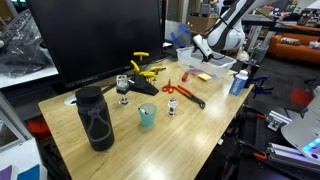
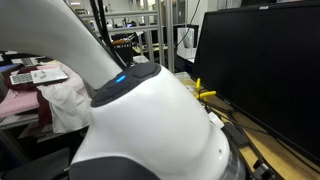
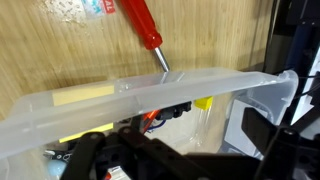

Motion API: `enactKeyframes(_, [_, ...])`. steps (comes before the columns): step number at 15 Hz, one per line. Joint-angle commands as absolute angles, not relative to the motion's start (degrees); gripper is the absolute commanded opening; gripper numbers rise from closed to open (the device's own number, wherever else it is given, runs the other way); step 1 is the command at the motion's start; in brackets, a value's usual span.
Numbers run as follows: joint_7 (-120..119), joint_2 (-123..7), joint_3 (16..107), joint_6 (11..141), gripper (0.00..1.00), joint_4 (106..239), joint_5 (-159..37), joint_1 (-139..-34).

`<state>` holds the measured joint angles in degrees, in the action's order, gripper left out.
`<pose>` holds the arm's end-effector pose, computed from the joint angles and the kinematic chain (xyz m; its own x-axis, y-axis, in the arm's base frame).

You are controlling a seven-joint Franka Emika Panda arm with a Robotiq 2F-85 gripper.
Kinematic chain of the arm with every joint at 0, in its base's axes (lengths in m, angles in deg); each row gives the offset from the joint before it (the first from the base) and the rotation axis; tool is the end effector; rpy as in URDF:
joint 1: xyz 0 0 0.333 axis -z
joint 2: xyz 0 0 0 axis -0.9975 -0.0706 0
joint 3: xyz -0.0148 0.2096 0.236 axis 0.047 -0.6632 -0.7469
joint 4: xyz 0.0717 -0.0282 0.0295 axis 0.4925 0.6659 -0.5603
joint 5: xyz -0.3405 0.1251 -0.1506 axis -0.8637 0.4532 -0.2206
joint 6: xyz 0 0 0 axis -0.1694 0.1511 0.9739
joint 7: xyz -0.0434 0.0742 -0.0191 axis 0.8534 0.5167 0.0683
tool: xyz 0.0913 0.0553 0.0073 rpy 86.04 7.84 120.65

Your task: Move the object closest to the white bottle with the orange handle to the storage box

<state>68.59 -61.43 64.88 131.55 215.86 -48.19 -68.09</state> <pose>0.4891 -0.2509 0.2497 -0.3401 -0.9303 0.1377 -0.8048 0.2122 -0.5543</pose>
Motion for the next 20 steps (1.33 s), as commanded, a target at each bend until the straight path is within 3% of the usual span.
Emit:
enactKeyframes(1, [66.4,-59.1,65.6,133.3,1.00,218.8,-49.8,-68.9])
enactKeyframes(12, [63.3,-52.0,63.8,139.5,1.00,224.1,-55.1,-69.2])
enactKeyframes(20, [78.3,-54.3,44.9,135.9,1.00,228.6,-92.7,-51.4])
